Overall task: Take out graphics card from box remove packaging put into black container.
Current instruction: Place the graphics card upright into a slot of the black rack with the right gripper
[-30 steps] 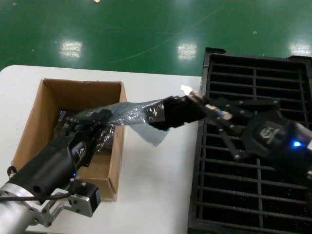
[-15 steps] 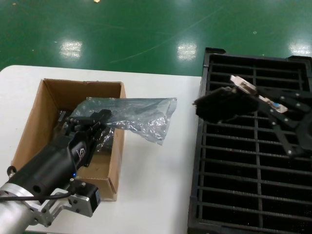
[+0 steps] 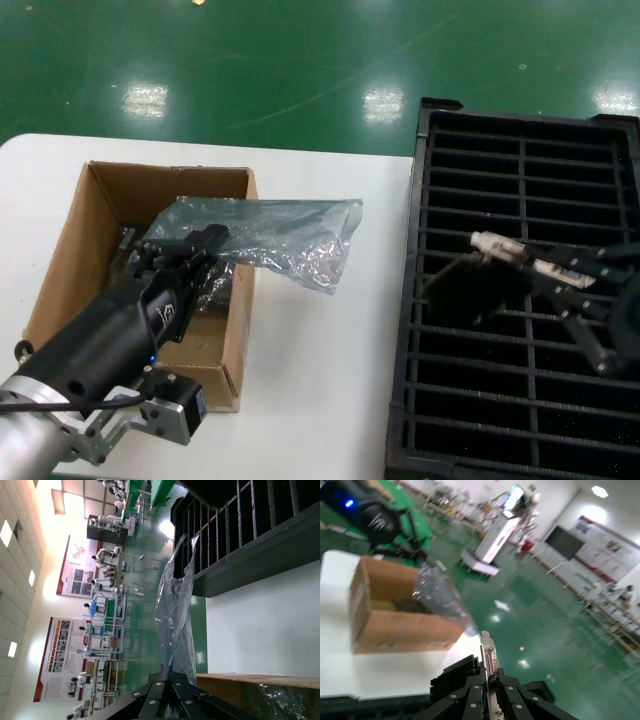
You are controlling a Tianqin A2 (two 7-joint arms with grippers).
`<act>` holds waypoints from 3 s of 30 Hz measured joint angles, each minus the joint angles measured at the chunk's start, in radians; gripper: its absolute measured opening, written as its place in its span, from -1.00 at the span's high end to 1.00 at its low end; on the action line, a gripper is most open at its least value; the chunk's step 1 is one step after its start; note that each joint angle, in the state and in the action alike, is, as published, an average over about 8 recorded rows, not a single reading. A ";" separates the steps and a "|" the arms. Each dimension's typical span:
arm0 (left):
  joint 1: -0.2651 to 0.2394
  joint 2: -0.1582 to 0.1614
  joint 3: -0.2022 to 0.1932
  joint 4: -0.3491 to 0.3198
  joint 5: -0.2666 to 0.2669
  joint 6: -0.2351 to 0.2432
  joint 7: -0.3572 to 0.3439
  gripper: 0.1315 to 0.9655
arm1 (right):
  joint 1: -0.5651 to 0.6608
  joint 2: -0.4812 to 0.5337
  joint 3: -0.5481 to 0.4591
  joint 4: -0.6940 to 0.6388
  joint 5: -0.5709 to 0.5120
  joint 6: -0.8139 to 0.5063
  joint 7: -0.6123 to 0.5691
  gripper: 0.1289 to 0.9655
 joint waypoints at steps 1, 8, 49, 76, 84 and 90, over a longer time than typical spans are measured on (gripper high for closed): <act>0.000 0.000 0.000 0.000 0.000 0.000 0.000 0.98 | 0.012 0.004 -0.015 0.000 -0.021 -0.009 0.016 0.91; 0.000 0.000 0.000 0.000 0.000 0.000 0.000 0.98 | 0.106 -0.003 -0.111 0.000 -0.167 -0.095 0.124 0.91; 0.000 0.000 0.000 0.000 0.000 0.000 0.000 0.98 | 0.255 -0.111 -0.221 -0.047 -0.417 -0.309 0.163 0.91; 0.000 0.000 0.000 0.000 0.000 0.000 0.000 0.98 | 0.290 -0.136 -0.258 -0.127 -0.391 -0.321 0.099 0.91; 0.000 0.000 0.000 0.000 0.000 0.000 0.000 0.98 | 0.308 -0.140 -0.273 -0.152 -0.381 -0.325 0.079 0.90; 0.000 0.000 0.000 0.000 0.000 0.000 0.000 0.98 | 0.311 -0.138 -0.276 -0.162 -0.373 -0.325 0.071 0.77</act>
